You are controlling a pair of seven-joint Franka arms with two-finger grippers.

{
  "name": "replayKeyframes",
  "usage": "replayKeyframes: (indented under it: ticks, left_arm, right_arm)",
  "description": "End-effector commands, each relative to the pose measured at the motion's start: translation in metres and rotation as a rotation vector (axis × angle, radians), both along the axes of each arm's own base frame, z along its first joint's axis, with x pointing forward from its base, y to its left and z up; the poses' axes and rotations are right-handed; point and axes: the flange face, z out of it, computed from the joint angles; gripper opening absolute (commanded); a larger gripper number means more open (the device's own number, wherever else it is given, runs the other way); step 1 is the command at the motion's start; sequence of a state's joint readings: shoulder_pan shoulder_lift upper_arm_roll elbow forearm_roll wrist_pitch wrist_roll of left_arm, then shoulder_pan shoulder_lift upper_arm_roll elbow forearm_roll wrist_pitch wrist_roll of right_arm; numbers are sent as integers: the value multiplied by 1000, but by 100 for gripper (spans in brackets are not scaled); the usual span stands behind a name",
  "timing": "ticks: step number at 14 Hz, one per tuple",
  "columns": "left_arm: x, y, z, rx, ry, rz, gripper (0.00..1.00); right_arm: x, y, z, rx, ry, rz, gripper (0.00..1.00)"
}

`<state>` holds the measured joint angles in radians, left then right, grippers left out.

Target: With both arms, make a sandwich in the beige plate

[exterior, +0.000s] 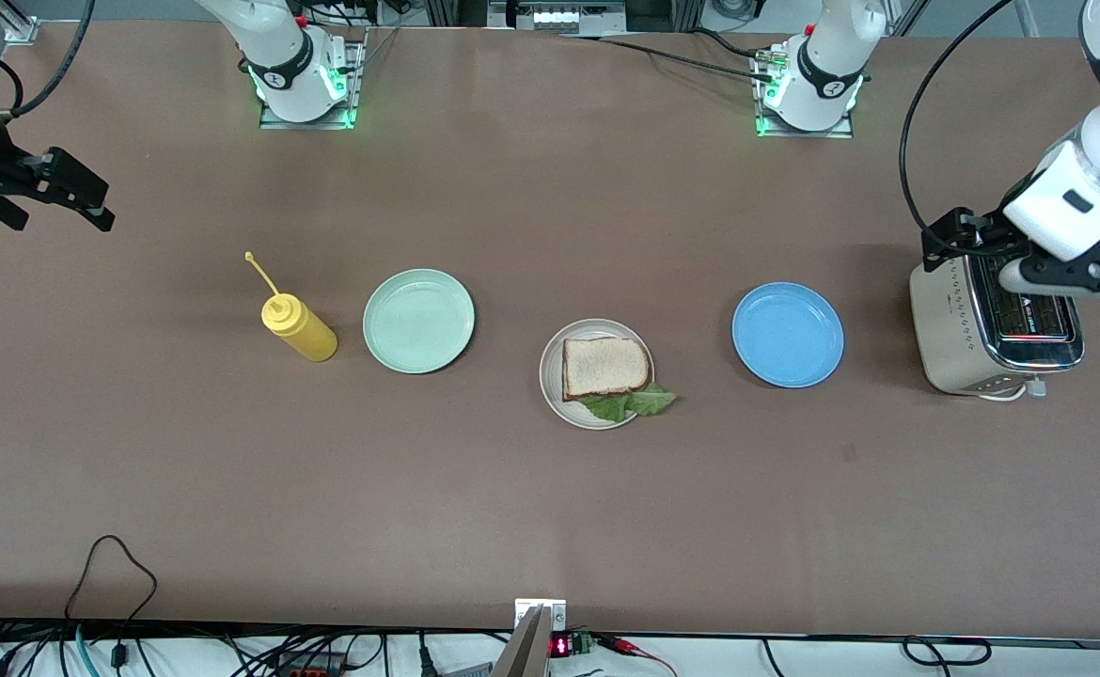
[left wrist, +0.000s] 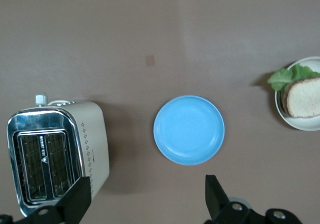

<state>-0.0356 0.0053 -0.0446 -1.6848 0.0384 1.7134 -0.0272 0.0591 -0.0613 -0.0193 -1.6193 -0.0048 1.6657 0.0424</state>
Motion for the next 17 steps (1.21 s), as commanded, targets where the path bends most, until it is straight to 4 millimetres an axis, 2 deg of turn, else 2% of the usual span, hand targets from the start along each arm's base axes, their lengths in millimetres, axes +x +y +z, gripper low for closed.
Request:
replayKeyframes:
  ticks: [1,3,5,9,17]
  left_arm:
    - [-23,2,-2,19,-32,-8,100]
    - [-24,17,-7,20,24,9,100]
    - [-28,21,-7,22,56,23,100]
    - [-28,12,0,24,58,17,100]
    - [-29,9,9,21,59,-3,100]
  right_arm:
    - [2,3,3,5,14,-3,100]
    - [3,7,1,5,19,0,100]
    - [2,6,2,5,17,0,100]
    - [2,6,3,5,16,1,100]
    - [2,4,2,4,17,0,100]
